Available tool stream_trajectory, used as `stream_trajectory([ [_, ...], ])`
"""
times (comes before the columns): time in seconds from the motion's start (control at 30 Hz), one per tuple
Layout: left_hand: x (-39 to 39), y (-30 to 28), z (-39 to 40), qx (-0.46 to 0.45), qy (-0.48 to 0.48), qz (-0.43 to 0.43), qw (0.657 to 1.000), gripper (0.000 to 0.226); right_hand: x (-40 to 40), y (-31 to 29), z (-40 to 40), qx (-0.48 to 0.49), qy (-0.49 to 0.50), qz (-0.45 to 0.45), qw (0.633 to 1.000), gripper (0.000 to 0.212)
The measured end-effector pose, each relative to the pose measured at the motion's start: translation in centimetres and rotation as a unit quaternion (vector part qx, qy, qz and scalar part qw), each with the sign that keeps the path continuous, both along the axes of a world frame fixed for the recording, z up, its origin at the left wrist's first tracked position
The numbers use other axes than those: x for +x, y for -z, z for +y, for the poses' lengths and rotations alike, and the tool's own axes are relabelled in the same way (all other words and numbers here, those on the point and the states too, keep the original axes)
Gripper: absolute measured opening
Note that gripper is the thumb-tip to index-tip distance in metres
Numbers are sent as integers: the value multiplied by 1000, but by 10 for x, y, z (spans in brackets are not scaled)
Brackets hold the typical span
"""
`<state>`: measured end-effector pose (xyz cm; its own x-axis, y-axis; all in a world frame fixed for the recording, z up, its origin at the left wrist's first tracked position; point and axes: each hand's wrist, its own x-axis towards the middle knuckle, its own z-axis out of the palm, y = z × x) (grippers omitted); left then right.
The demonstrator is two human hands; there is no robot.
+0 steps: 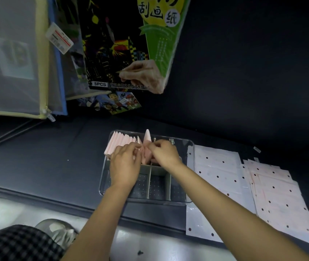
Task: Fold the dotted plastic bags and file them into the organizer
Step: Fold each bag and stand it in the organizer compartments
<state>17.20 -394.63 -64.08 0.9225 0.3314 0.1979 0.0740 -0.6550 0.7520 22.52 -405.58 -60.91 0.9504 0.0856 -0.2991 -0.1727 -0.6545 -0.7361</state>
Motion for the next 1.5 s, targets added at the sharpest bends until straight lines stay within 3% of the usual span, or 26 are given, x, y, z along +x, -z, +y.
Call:
stream_trajectory([
  [0.17, 0, -1, -2, -15, -6, -4, 1000, 15, -1, 7, -7, 55, 49, 16, 997, 18],
  [0.37, 4, -2, -4, -19, -18, -7, 1000, 22, -4, 13, -5, 31, 34, 36, 998, 23],
  [0.57, 20, -9, -6, 94, -4, 39, 995, 29, -18, 8, -35, 60, 16, 31, 998, 12],
  [0.67, 28, -9, -8, 130, 14, 76, 989, 37, -34, 8, -65, 67, 8, 27, 997, 17],
  [0.87, 42, -9, -11, 223, 72, 102, 967, 35, -66, 15, -153, 76, 61, -25, 995, 9],
  [1.03, 29, -7, -11, 313, 83, 23, 946, 20, -106, 36, -233, -51, 70, -63, 994, 9],
  [1.17, 19, 3, -11, 348, 113, 89, 926, 32, -151, 61, -276, -211, -134, -23, 968, 45],
  [1.27, 13, -1, -21, 314, 118, 28, 942, 23, -172, 67, -287, -303, -245, -72, 918, 61],
  [1.4, -11, -15, -74, 249, 242, -74, 935, 20, -182, 68, -283, -311, -252, -214, 891, 41],
  [1.5, -46, -12, -120, 191, 414, 21, 890, 27, -191, 64, -286, -275, -234, -237, 902, 23],
])
